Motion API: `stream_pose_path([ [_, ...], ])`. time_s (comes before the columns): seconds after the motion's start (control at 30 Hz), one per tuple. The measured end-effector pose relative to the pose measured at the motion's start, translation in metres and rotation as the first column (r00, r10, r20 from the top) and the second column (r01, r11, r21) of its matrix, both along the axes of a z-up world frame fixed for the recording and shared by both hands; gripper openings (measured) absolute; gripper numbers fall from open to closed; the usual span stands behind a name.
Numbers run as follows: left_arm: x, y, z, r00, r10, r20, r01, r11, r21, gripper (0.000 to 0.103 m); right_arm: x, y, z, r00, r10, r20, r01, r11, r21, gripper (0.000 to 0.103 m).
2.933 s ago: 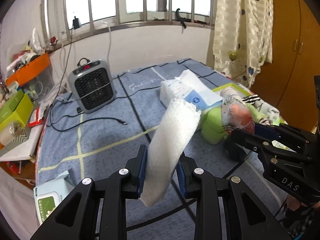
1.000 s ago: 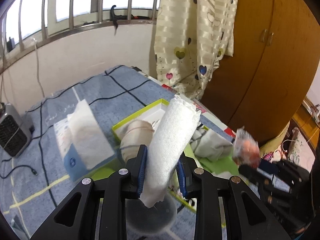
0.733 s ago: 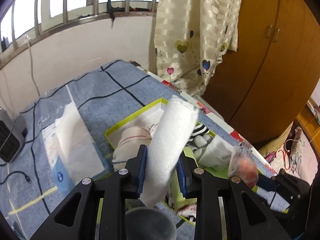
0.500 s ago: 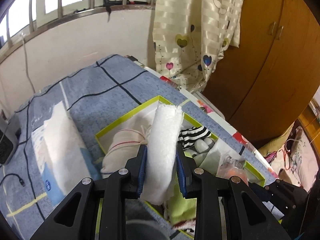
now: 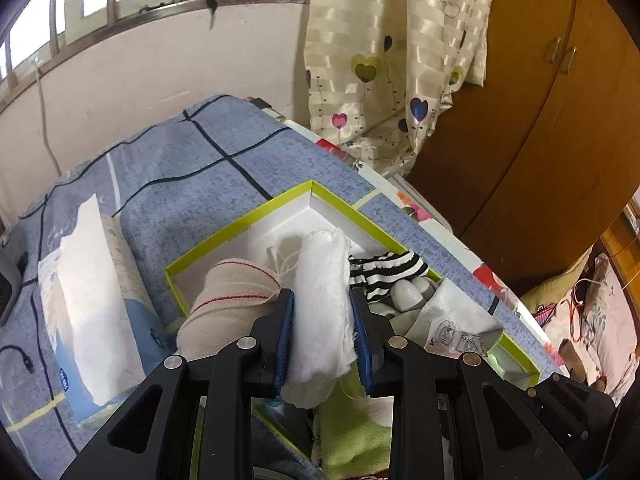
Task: Organize soft objects
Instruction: 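Lower both items into the lid and open both tools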
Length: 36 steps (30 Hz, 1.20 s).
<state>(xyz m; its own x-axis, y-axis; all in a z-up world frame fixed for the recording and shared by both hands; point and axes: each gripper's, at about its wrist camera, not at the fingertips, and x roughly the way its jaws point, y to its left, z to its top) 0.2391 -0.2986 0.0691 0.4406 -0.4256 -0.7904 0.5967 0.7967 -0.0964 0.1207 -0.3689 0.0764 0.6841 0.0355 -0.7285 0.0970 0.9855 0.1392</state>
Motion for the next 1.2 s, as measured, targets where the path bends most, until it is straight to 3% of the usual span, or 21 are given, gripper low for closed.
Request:
stream_pose_path([
  [0.17,-0.001,-0.001,0.001,1.0,0.0,0.004,0.0,1.0,-0.001,0.036,-0.001,0.001,-0.001,1.0,-0.004,0.0,0.004,1.0,-0.002,0.048],
  [0.33,-0.007,0.0,0.004,1.0,0.004,0.013,-0.004,1.0,-0.004,0.047,-0.003,0.001,-0.002,1.0,-0.013,0.002,0.013,1.0,-0.008,0.054],
  [0.4,-0.011,0.003,0.006,1.0,0.01,0.018,-0.01,1.0,-0.007,0.05,-0.004,0.0,-0.001,1.0,-0.022,0.004,0.022,1.0,-0.015,0.064],
  [0.63,-0.036,0.021,0.021,0.998,0.036,0.06,-0.034,0.999,-0.034,0.059,-0.017,0.001,0.004,0.999,-0.04,0.02,0.041,0.999,-0.009,0.069],
  [0.93,-0.088,0.056,0.038,0.99,0.075,0.118,-0.066,0.995,-0.078,0.061,-0.047,0.011,0.015,0.997,-0.056,0.052,0.057,0.998,-0.018,0.07],
  [1.2,-0.138,0.088,0.029,0.983,0.113,0.145,-0.102,0.991,-0.084,0.061,-0.079,0.021,0.016,0.996,-0.066,0.053,0.068,0.997,-0.039,0.07],
])
